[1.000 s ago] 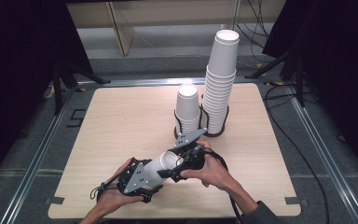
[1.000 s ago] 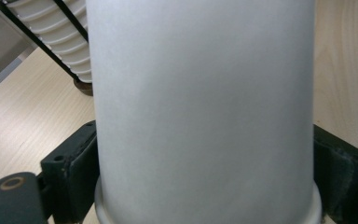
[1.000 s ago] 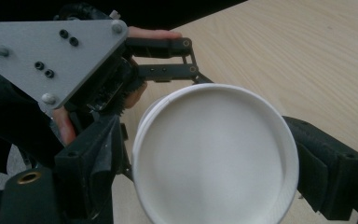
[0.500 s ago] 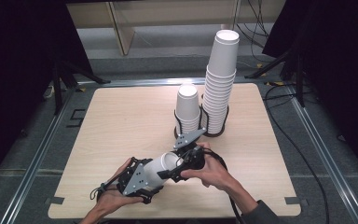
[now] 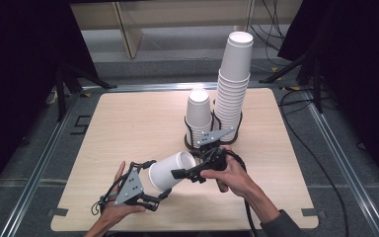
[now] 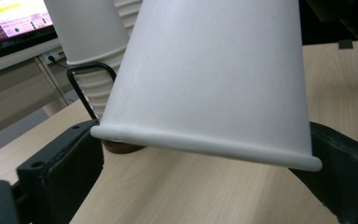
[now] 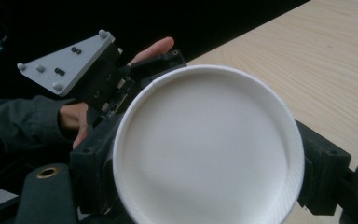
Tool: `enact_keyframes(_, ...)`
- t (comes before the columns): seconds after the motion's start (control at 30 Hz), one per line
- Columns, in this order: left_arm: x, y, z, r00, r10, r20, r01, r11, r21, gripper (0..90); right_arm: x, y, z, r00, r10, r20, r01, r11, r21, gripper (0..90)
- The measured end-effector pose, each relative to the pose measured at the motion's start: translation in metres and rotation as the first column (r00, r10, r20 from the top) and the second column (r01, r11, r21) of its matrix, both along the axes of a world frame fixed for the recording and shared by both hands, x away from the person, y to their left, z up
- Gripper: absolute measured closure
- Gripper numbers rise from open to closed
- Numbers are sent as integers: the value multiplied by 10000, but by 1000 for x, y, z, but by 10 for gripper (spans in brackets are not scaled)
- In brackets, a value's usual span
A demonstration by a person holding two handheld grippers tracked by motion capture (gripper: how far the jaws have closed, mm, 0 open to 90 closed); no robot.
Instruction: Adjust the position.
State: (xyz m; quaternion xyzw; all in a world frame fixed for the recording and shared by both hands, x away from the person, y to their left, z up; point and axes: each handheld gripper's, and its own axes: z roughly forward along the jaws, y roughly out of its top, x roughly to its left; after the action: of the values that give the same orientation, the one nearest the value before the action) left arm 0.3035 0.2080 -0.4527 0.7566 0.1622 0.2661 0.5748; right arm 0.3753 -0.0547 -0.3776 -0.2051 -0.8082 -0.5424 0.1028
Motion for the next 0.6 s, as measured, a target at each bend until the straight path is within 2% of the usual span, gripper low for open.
enact_keyframes(0.03, 0, 0, 0, 10000, 1, 4, -1, 9999, -130, 29, 0, -1, 0, 9999, -33, -113, 33, 10000, 5, 233)
enact_keyframes(0.1, 0, 0, 1, 10000, 35, 28, -34, 9999, -168, 28, 1, -1, -1, 10000, -47, -24, 48, 9999, 98, 233)
enact_keyframes(0.2, -1, -2, 0, 10000, 70, 58, -69, 9997, -234, 12, 0, 1, -3, 9994, 22, -340, -17, 9999, 150, 233)
enact_keyframes(0.23, 0, -3, -1, 9999, -1, 156, 8, 9990, -450, 12, -1, 2, -3, 9992, 29, -387, -24, 9999, 121, 233)
enact_keyframes(0.27, -1, -2, 0, 9999, 90, 55, -89, 9996, -262, 12, 0, 3, -4, 9998, 89, -183, -86, 9998, 184, 233)
enact_keyframes(0.3, -1, -3, 0, 9999, 101, 40, -100, 9995, -291, 12, 0, 3, -4, 9998, 82, -156, -79, 9998, 189, 233)
enact_keyframes(0.47, -2, -4, -1, 9999, 155, 73, -151, 9989, -446, 26, 0, 4, -5, 9989, 236, -402, -217, 9987, 457, 233)
enact_keyframes(0.53, -3, -3, 0, 9999, 101, 131, -94, 9986, -516, 45, -2, 3, -3, 9975, 174, -687, -143, 9989, 453, 233)
enact_keyframes(0.6, -2, -3, 1, 9999, 18, 125, -12, 9986, -535, 54, -1, 3, -3, 9981, 81, -604, -57, 9992, 395, 233)
